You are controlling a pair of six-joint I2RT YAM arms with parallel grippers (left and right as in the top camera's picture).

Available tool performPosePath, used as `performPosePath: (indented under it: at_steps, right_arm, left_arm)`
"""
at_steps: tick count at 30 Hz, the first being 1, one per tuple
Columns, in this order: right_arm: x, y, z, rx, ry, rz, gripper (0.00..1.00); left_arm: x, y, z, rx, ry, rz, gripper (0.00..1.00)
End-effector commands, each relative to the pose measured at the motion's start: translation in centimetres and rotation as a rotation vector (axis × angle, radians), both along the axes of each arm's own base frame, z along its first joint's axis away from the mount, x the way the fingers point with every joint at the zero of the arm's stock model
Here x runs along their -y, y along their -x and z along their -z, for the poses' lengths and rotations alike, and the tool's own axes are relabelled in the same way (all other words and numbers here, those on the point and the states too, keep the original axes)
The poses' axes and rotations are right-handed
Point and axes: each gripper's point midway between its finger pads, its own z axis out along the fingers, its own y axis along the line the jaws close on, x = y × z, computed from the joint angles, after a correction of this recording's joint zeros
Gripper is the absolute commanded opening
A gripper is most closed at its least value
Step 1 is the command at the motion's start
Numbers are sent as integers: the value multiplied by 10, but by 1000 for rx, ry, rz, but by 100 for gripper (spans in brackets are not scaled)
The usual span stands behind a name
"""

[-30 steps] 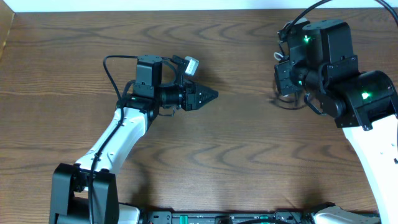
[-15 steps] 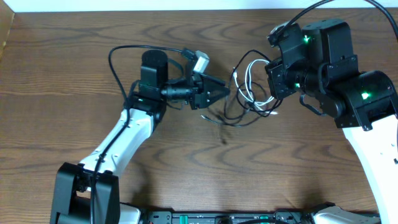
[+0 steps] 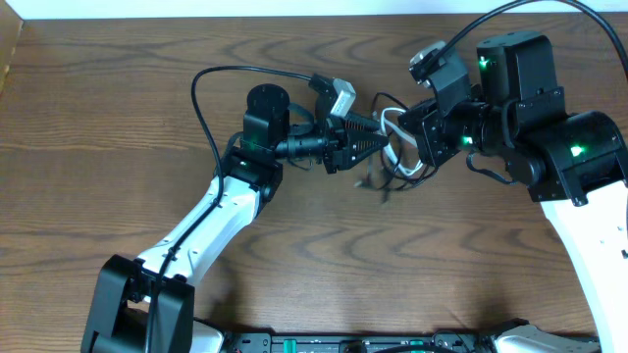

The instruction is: Untangle cables

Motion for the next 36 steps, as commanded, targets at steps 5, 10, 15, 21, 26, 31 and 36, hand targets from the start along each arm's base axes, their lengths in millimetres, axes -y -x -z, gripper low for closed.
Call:
performPosePath:
  at_steps: [5, 10, 15, 21, 26, 31, 36]
  right_arm:
    - [-9, 13, -6, -8, -37, -77, 1]
    - [-11, 15, -8, -8, -53, -91, 1]
    - [-12, 14, -10, 1, -56, -91, 1]
    - [-4, 10, -8, 15, -22, -54, 1]
    - [3, 8, -3, 9, 14, -25, 1]
    - [3, 8, -4, 11, 14, -24, 1]
    - [13, 3, 1, 16, 66, 25, 1]
  left_arm:
    - [-3, -22, -24, 54, 61, -123, 43]
    - [-4, -26, -21, 26, 59, -153, 44]
    - [2, -23, -19, 22, 57, -138, 28]
    - [-8, -30, -20, 7, 62, -167, 8]
    - [-33, -47, -20, -71, 85, -229, 8]
    - [-46, -51, -20, -80, 91, -227, 8]
    - [-54, -55, -21, -98, 98, -248, 8]
